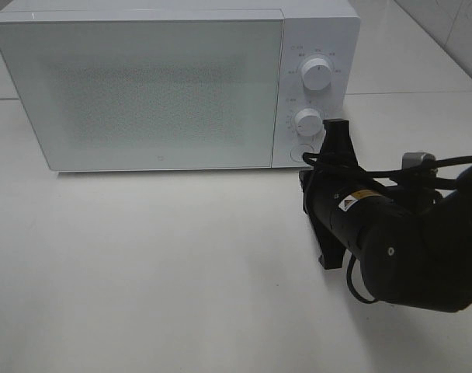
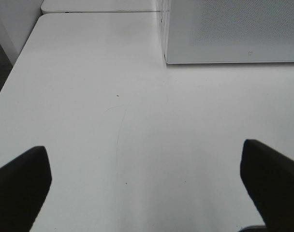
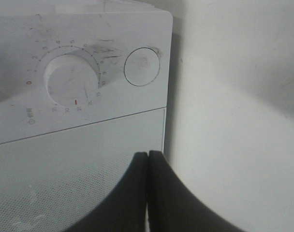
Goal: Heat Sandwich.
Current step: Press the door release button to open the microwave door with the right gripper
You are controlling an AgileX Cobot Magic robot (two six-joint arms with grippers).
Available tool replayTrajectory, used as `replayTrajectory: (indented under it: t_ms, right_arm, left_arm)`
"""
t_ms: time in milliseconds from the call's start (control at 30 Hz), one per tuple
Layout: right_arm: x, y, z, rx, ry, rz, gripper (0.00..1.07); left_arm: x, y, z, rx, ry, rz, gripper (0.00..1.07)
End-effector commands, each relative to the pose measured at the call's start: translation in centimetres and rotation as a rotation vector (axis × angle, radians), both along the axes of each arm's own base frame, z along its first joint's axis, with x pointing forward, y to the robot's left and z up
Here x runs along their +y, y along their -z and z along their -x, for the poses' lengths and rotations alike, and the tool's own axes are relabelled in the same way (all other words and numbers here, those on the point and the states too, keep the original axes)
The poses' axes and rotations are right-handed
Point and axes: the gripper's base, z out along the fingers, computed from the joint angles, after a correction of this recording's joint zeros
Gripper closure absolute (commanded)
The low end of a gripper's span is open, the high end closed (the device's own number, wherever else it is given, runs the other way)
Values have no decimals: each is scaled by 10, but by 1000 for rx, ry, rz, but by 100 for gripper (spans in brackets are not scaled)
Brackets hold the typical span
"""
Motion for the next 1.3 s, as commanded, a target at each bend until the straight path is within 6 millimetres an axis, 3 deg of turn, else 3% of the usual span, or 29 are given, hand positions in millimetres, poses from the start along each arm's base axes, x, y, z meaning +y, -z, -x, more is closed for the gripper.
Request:
replayTrajectory:
  t_ms: [33,633,1067,1300]
  right_arm:
    - [1,1,-11,-2,-4,-3,107]
    - [-3,10,-63,-9,58,-12,107]
    - [8,32,-83,22,75,-36,107]
    - [4,31,-90,2,96,-34,107]
  left_arm:
    - [-1,0,2,-27,4,6,7]
    - [-1,0,2,-27,4,6,7]
    - [-1,0,2,-27,4,6,7]
    - [-1,0,2,-27,4,6,7]
